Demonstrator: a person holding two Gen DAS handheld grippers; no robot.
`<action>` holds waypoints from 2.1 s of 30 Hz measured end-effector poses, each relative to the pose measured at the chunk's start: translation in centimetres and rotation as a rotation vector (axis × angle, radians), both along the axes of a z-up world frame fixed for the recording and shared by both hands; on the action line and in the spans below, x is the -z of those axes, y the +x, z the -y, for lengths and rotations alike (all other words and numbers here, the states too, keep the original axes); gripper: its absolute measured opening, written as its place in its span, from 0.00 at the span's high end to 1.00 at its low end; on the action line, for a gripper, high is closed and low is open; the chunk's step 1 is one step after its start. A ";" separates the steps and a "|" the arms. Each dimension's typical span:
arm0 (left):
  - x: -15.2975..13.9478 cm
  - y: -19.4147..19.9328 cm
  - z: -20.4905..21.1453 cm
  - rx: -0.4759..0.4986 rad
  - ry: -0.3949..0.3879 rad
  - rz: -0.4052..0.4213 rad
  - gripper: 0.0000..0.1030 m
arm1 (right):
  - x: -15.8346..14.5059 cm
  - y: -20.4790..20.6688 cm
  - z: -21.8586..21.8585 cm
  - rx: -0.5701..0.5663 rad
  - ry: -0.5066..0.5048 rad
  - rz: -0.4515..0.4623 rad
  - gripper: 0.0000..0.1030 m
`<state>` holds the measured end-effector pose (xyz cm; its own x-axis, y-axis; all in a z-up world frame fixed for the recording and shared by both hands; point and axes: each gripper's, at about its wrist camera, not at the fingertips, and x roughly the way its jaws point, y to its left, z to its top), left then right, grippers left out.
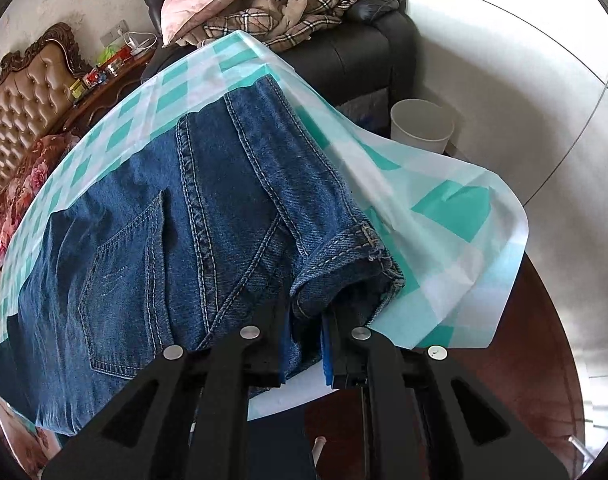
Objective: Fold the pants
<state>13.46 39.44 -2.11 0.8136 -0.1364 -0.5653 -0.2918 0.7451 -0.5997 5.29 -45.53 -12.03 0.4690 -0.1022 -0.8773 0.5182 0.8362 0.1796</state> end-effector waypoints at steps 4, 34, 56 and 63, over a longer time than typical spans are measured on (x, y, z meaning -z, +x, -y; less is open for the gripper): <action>4.0 -4.3 -1.6 -0.156 -0.095 -0.078 0.98 | 0.1 -0.4 0.5 0.005 0.030 0.020 0.88; 7.4 -5.9 -1.5 -0.289 0.183 -0.210 0.67 | -2.0 -1.4 1.4 0.065 -0.099 0.013 0.43; 12.5 12.4 22.9 0.682 0.531 -0.134 0.78 | 0.5 21.4 -17.9 -0.696 -0.244 0.138 0.38; 12.4 13.9 23.2 0.645 0.612 -0.163 0.79 | 1.9 22.8 -15.5 -0.544 -0.230 0.099 0.40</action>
<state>27.32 16.25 -14.53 0.5867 -0.1756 -0.7905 0.2465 0.9686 -0.0322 28.12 -30.06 -13.98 0.5857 -0.0067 -0.8105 -0.0056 0.9999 -0.0123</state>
